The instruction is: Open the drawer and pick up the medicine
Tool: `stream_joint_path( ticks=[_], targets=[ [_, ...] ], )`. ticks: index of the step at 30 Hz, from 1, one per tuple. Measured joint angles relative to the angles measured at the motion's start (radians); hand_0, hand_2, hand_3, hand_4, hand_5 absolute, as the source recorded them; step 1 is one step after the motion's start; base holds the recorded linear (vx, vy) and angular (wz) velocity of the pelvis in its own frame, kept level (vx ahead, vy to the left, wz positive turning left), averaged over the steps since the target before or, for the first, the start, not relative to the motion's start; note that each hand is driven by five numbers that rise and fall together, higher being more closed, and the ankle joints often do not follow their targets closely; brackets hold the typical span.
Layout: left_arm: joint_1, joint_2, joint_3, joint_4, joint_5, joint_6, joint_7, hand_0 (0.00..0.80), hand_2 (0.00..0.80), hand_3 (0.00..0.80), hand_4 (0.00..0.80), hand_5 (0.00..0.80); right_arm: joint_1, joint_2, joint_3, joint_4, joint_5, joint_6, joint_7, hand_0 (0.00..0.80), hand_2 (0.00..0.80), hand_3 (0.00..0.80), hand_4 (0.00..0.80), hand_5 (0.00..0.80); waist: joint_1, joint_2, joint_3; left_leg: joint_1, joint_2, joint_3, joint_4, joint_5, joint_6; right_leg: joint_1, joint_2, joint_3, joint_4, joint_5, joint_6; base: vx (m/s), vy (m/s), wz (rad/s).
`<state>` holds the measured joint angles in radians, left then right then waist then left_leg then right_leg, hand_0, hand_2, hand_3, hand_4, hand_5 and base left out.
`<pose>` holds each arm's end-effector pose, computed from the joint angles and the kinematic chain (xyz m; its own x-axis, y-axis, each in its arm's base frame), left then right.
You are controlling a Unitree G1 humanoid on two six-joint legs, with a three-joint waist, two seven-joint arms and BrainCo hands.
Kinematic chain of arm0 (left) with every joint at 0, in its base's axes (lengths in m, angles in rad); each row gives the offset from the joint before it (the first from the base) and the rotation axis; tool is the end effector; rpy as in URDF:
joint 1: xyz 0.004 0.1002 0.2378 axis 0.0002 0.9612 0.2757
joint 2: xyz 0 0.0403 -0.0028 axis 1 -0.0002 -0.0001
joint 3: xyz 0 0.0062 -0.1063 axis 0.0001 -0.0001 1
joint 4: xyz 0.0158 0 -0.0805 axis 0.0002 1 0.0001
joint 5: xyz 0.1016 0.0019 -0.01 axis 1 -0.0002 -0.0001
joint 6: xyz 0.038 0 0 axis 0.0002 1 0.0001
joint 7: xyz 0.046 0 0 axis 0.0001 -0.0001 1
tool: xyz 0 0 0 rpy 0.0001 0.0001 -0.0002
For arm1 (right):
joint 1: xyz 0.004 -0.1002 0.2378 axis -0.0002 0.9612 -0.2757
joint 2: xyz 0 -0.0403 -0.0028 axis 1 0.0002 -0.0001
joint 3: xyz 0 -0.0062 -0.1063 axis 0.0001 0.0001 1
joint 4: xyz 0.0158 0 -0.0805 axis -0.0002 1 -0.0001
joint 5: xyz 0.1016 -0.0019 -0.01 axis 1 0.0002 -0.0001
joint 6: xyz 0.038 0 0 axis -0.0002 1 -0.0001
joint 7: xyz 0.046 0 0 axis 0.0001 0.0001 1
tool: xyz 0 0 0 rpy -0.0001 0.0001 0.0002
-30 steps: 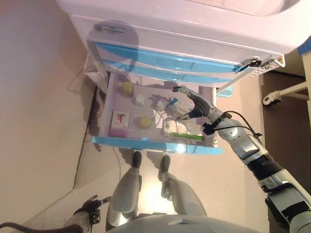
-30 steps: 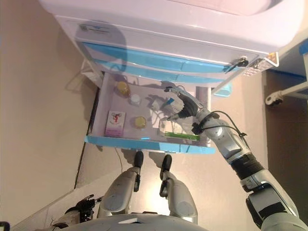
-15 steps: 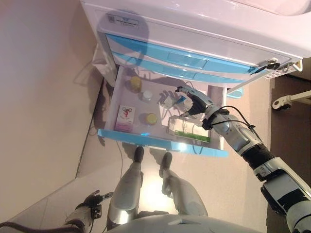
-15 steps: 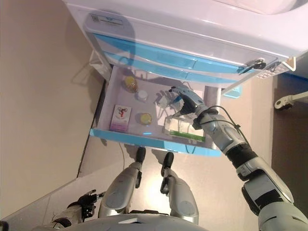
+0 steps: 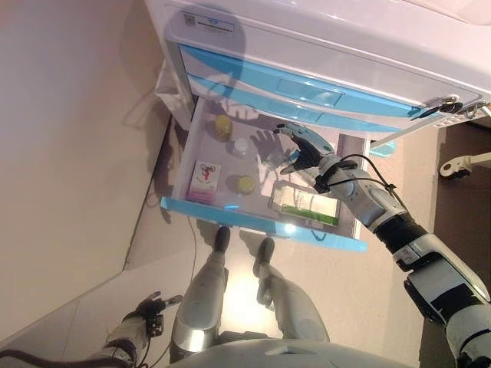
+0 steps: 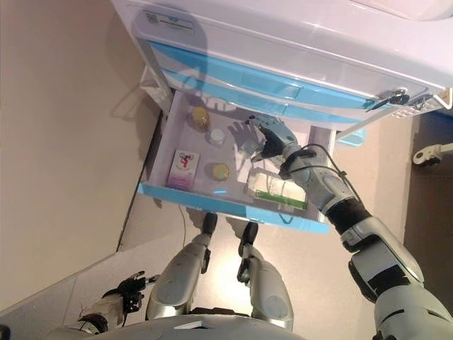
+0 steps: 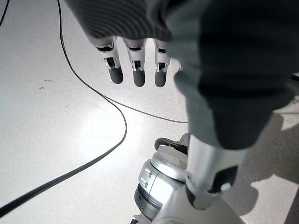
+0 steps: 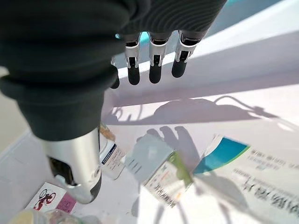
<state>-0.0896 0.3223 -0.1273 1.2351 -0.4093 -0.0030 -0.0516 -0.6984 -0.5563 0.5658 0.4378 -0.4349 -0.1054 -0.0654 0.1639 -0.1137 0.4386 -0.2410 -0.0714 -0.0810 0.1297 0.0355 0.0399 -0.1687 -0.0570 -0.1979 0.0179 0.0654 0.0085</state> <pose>0.1050 0.2537 -0.1044 0.4248 0.2011 -0.8827 -0.2254 0.9678 0.1120 0.3133 -0.1595 0.1190 0.8996 0.4305 0.0732 -0.0755 0.3186 -0.9449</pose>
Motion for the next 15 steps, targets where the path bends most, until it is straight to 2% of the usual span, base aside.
stream_joint_path(
  ticks=[10, 15],
  targets=[
    [-0.009, 0.0, -0.008, -0.005, 0.0, 0.0, 0.0, 0.0, 0.0, 0.0, 0.0, 0.0, -0.027, 0.021, 0.03, 0.075, -0.02, 0.041, 0.015, 0.0, 0.0, 0.0, 0.0, 0.0, 0.009, 0.008, 0.005, -0.013, 0.0, -0.004, -0.001, 0.002, 0.001, -0.011, 0.0, -0.004, 0.0, 0.0, 0.0, 0.0, 0.0, 0.0],
    [-0.012, 0.0, -0.013, -0.005, 0.0, 0.0, 0.0, 0.0, 0.0, 0.0, 0.0, 0.0, -0.029, 0.024, 0.041, 0.081, -0.031, 0.041, 0.026, 0.0, 0.0, 0.0, 0.0, 0.0, 0.01, 0.015, 0.009, -0.013, 0.0, -0.005, -0.001, 0.003, 0.001, -0.011, 0.0, -0.005, 0.0, 0.0, 0.0, 0.0, 0.0, 0.0]
  ],
)
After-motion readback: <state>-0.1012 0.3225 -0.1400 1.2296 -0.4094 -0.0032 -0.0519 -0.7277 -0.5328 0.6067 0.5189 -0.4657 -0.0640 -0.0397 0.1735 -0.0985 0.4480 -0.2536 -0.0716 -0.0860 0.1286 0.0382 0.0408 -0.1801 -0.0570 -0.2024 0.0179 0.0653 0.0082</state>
